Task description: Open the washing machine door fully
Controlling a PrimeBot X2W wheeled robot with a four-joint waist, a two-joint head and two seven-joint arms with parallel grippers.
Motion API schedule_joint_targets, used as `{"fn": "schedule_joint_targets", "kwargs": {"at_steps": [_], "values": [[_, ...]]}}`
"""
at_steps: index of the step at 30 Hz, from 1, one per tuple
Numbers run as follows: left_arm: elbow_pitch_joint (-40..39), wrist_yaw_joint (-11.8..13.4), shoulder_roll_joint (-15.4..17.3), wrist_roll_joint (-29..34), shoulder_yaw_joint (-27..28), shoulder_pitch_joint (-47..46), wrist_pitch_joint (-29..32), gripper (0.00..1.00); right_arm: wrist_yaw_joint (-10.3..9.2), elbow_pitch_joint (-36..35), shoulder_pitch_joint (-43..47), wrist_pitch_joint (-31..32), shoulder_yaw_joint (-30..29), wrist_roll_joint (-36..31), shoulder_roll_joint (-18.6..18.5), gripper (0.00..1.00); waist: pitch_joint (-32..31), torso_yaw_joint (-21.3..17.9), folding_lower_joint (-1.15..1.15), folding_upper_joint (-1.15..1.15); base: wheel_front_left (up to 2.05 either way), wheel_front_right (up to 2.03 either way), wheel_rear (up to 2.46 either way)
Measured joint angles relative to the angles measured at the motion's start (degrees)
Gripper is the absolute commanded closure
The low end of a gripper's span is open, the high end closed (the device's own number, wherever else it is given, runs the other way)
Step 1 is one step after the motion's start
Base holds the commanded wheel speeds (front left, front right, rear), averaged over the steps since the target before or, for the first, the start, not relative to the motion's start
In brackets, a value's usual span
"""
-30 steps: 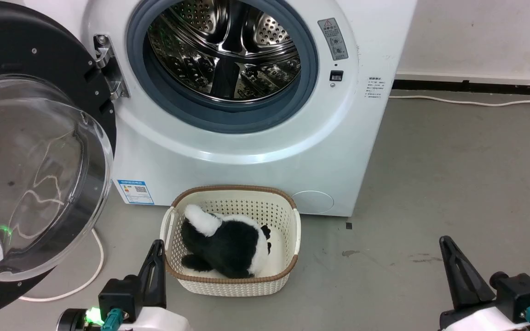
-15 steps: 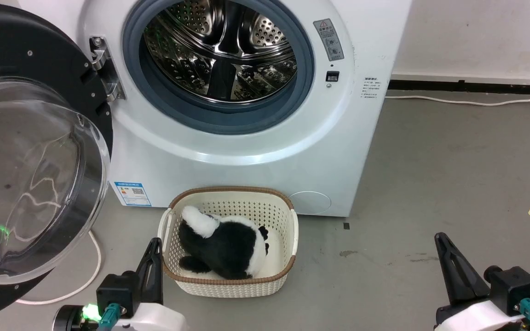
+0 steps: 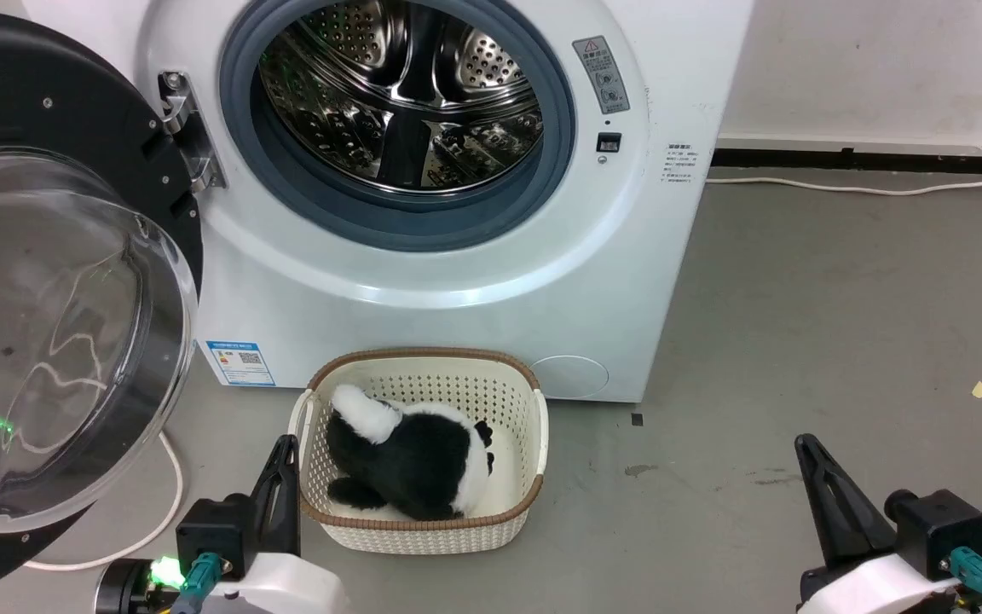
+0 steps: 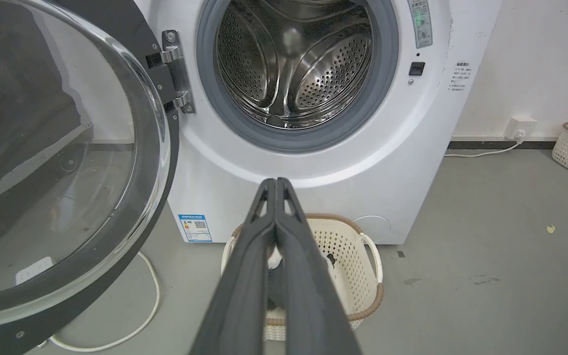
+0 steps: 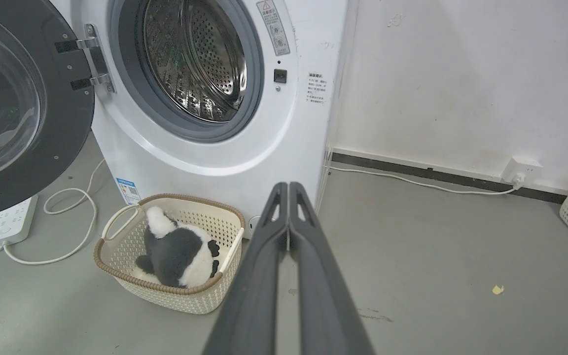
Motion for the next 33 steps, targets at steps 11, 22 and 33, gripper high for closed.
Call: {"fn": "schedule_joint_targets", "kwargs": {"at_steps": [11, 22, 33], "values": [[-0.31, -1.14, -0.41, 1.11, 1.40, -0.08, 1.29, 1.00, 0.00, 0.11, -0.94, 1.44, 0.45, -0.08, 0.00, 1.00, -0.12, -0.40, 0.00, 0.00, 0.00, 0.00, 0.00], [-0.65, -2.19, -0.82, 2.34, 2.45, -0.10, 2.53, 1.00, 0.00, 0.21, -1.03, 2.53, 0.90, -0.44, 0.00, 1.00, -0.23, -0.81, 0.00, 0.00, 0.00, 0.00, 0.00], [-0.98, -3.23, -1.74, 3.05, 3.63, -0.31, 3.77, 1.00, 0.00, 0.33, -1.98, 3.99, 1.38, -0.49, 0.01, 1.00, -0.34, -1.21, 0.00, 0.00, 0.00, 0.00, 0.00]]}}
